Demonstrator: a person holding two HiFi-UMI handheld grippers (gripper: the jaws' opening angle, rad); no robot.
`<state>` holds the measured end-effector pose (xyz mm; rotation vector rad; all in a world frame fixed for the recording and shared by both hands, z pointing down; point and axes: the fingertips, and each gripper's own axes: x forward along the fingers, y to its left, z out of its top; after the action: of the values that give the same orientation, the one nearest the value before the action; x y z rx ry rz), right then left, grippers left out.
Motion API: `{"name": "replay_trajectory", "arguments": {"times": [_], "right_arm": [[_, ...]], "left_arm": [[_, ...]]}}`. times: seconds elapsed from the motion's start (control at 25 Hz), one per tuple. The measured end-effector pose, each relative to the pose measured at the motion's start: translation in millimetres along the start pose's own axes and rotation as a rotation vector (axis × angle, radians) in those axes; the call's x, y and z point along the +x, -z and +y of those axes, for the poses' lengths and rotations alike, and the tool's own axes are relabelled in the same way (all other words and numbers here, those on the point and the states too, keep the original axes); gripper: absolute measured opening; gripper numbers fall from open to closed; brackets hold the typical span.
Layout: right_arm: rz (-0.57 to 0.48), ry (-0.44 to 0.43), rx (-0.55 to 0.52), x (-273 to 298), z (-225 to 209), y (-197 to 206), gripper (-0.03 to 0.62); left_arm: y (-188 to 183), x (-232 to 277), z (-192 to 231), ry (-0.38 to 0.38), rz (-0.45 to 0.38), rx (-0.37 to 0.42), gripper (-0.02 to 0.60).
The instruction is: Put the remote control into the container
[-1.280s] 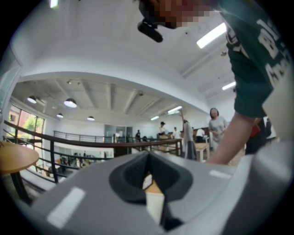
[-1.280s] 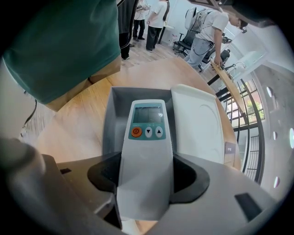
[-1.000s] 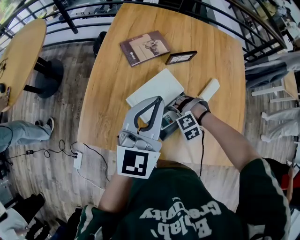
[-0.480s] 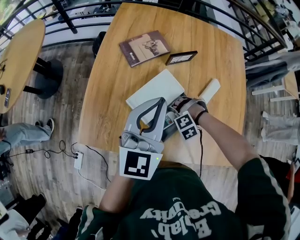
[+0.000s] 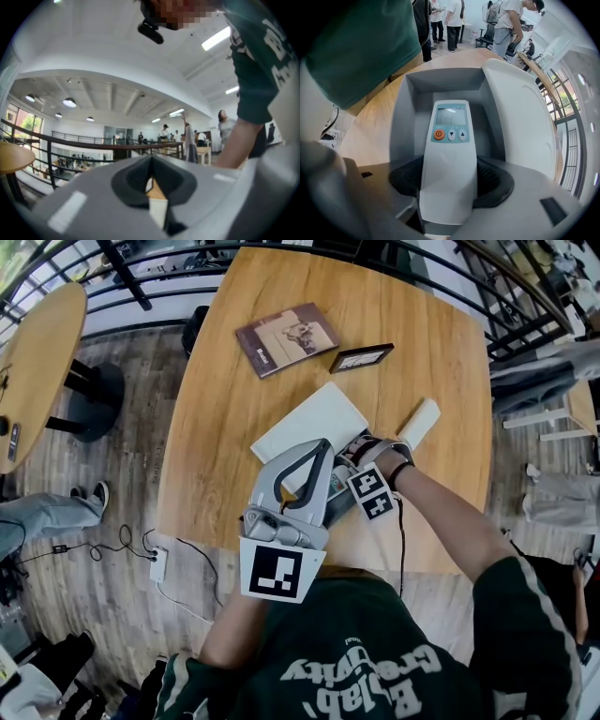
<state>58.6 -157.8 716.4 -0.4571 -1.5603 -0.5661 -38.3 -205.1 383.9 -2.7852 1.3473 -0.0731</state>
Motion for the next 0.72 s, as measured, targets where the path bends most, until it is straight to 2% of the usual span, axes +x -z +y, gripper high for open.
{"name": "replay_trajectory", "arguments": {"times": [0.24, 0.48, 0.72], "right_arm": [[0.005, -0.008, 0.003, 0.5, -0.9, 1.0, 0.296], [-0.02, -0.066, 0.05, 0.3, 5.3, -4.6, 0.308], [-0.024, -0.05, 0.045, 2.3, 5.4, -5.9, 0.309]], "left_arm": [[4.2, 1.9, 4.8, -0.006, 0.013, -0.007, 0.002], [4.8, 2.4, 6.4, -0.004, 0.013, -0.009, 0.002], [6.6, 2.3, 4.5, -0.006, 0.016, -0.012, 0.002]]}}
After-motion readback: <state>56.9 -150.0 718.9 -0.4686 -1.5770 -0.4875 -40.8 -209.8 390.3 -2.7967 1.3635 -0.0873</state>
